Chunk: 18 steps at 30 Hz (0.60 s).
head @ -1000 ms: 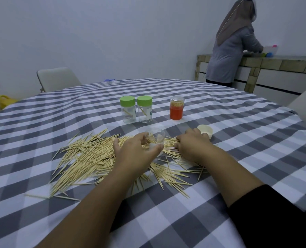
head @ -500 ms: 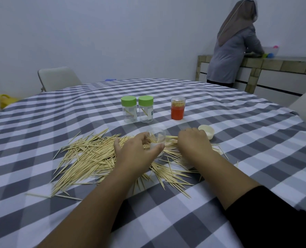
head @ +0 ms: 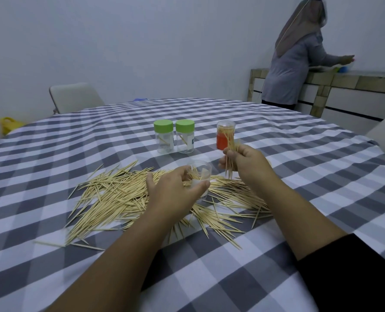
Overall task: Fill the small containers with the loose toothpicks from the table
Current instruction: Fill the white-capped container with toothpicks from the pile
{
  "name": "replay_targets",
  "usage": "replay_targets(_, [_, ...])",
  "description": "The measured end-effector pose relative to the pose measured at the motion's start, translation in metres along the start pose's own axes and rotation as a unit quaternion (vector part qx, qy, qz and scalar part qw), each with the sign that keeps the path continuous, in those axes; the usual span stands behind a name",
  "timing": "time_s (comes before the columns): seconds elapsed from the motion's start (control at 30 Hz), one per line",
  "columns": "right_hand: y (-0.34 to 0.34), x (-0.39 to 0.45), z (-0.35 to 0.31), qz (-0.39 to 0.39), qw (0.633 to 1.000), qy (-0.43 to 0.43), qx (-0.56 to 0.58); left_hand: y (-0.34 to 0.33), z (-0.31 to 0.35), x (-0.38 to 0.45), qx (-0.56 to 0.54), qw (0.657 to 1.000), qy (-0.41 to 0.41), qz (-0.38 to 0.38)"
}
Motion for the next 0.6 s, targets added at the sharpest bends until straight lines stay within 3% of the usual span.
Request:
replay_targets(0.13, [-0.007, -0.001, -0.003, -0.004, 0.987, -0.042, 0.155, -0.001, 0.004, -0.001, 0.012, 1.0, -0.018, -0.002])
replay_targets(0.33, [-0.007, -0.001, -0.016, 0.024, 0.968, 0.012, 0.249, -0.003, 0.006, -0.001, 0.009, 0.999, -0.038, -0.001])
replay_targets(0.6, [-0.017, -0.009, -0.027, 0.001, 0.962, 0.043, 0.27, -0.003, 0.012, -0.002, 0.032, 0.998, -0.05, 0.002])
Point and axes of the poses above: each hand's wrist, its own x-axis towards the middle knuckle, its own y-axis out of the back of the hand, z = x × y, the point moved 5 cm from there along x, towards the middle knuckle, and after that the axes turned 8 degrees about z, right-handed, at the moved point
